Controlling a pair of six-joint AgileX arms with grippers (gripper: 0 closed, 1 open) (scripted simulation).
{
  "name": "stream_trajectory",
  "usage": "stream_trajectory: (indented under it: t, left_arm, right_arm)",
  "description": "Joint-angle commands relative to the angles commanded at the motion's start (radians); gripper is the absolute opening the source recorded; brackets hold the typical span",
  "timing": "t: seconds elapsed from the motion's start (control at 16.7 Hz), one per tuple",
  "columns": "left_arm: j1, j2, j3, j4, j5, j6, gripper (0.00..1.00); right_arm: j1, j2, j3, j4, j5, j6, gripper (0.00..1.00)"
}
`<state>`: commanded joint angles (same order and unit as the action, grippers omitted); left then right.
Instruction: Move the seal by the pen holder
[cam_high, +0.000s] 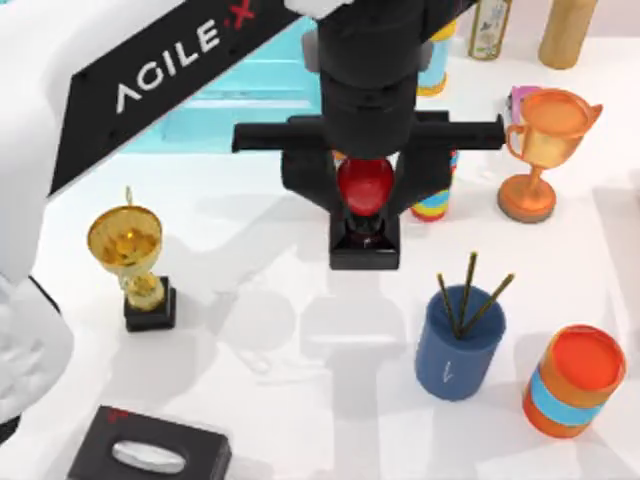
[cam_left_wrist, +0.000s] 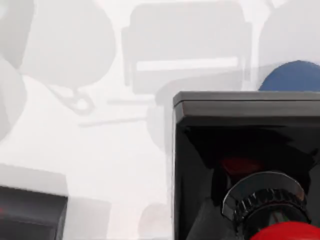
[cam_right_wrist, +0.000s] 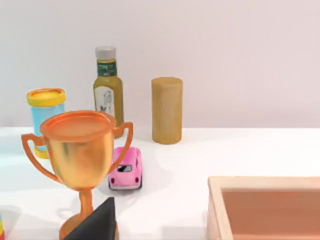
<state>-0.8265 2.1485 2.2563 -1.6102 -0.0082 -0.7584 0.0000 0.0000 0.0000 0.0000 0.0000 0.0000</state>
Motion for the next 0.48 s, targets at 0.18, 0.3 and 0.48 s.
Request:
stream_trajectory:
  t: [0.18, 0.3, 0.48]
  left_arm:
    - [-0.016, 0.042, 0.007, -0.032, 0.011, -0.055, 0.0]
    - [-0.016, 0.042, 0.007, -0.032, 0.011, -0.055, 0.0]
    - [-0.011, 0.041, 0.002, -0.027, 0.009, -0.052, 0.0]
  right_arm:
    - [0.0, 0.0, 0.0, 0.0, 0.0, 0.0, 1.0]
    - [0.0, 0.0, 0.0, 0.0, 0.0, 0.0, 1.0]
    - [0.0, 0.0, 0.0, 0.0, 0.0, 0.0, 1.0]
